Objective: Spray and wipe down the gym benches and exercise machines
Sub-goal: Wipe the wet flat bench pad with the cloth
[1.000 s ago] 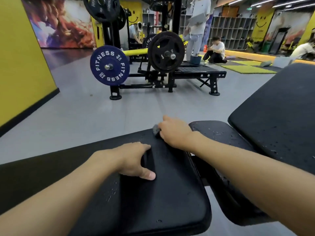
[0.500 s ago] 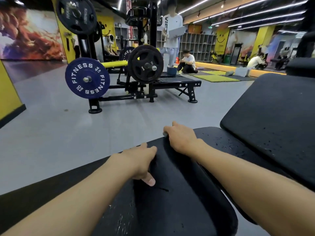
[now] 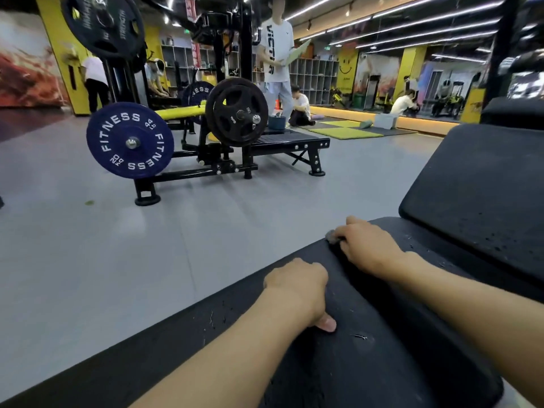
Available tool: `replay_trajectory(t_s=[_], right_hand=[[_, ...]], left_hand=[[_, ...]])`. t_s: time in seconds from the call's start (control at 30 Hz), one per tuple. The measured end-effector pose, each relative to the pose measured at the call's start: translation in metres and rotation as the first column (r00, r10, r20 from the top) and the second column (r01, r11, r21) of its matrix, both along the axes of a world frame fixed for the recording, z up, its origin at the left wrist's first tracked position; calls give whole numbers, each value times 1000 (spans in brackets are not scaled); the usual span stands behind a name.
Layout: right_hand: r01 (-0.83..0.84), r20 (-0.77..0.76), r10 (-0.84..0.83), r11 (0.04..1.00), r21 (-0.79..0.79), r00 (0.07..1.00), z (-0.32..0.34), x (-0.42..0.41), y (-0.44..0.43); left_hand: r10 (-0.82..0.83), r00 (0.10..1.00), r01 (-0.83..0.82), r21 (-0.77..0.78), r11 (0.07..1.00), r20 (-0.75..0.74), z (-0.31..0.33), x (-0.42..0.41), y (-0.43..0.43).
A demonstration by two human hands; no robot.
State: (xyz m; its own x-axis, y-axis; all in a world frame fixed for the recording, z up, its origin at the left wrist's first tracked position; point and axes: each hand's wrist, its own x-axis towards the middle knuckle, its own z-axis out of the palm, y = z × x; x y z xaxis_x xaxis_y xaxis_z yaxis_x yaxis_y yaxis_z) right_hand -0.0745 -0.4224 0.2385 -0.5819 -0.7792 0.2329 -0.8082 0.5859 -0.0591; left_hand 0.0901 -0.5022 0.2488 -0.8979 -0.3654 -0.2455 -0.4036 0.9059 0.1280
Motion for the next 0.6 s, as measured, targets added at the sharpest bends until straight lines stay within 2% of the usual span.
replay_trajectory(t_s=[0.07, 0.17, 0.3, 0.37, 0.43, 0.47, 0.57, 0.6], right_hand=[[-27, -53, 27, 1000, 6, 998, -4, 17, -4], [-175, -13, 177, 980, 90, 984, -9, 32, 9], [17, -20, -17, 999, -38, 1000, -3, 16, 16], [-82, -70, 84, 996, 34, 994, -8, 33, 15], [-202, -28, 205, 976, 85, 978, -11, 37, 24], [-183, -14, 185, 979, 91, 983, -4, 29, 30], [9, -13, -9, 1000, 1, 1000, 4, 5, 41], [9, -37, -8, 1000, 15, 999, 4, 8, 48]], left_hand=[[-6, 1000, 6, -8, 1000, 7, 2, 2, -1], [-14, 1000, 14, -14, 1000, 14, 3, 4, 0], [-7, 1000, 7, -3, 1000, -17, 0, 9, 3], [10, 1000, -10, 7, 1000, -16, -2, 11, 4], [17, 1000, -17, 10, 1000, -15, -2, 11, 3], [17, 1000, -17, 10, 1000, -11, -2, 11, 4], [28, 1000, -28, 16, 999, -7, -1, 10, 8], [35, 999, -35, 22, 999, -5, 1, 8, 15]])
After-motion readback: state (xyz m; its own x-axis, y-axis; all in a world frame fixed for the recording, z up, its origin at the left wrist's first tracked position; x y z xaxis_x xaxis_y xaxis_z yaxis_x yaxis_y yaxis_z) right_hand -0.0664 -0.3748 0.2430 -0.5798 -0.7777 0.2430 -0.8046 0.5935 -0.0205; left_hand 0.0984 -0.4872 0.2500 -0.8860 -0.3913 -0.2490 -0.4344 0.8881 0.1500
